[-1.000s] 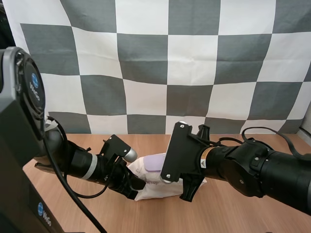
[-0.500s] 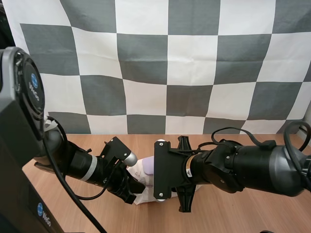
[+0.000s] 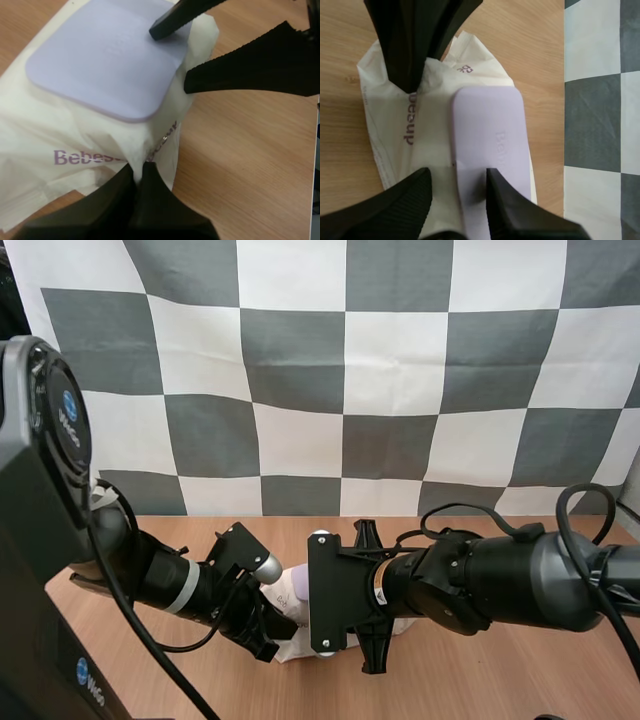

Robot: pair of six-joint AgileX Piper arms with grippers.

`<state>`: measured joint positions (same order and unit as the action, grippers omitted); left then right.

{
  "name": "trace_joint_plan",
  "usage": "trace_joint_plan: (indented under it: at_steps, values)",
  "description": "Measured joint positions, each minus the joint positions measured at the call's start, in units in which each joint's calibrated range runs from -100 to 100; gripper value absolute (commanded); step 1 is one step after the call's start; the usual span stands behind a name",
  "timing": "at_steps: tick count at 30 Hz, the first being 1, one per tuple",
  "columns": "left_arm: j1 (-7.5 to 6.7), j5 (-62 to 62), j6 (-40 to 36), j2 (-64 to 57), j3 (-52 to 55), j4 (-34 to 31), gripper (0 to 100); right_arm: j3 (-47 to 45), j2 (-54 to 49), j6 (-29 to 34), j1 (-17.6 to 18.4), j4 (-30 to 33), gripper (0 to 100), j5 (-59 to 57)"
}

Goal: Open the wet wipes lid

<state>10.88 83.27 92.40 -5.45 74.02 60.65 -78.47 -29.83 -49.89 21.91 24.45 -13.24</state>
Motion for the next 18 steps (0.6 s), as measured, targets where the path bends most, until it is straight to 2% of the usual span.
trace_joint_plan:
  at_steps: [9, 16, 18]
  values:
    - [0.00, -0.2, 0.0, 0.0, 0.0, -0.9, 0, 2.0, 0.0, 0.6, 0.0, 0.0, 55, -1.6]
    - [0.00, 0.0, 0.0, 0.0, 0.0, -0.9, 0, 5.9, 0.0, 1.9, 0.0, -0.6, 46, -7.7]
    - [0.00, 0.0, 0.0, 0.0, 0.0, -0.9, 0, 5.9, 0.0, 1.9, 0.0, -0.6, 41, -8.8]
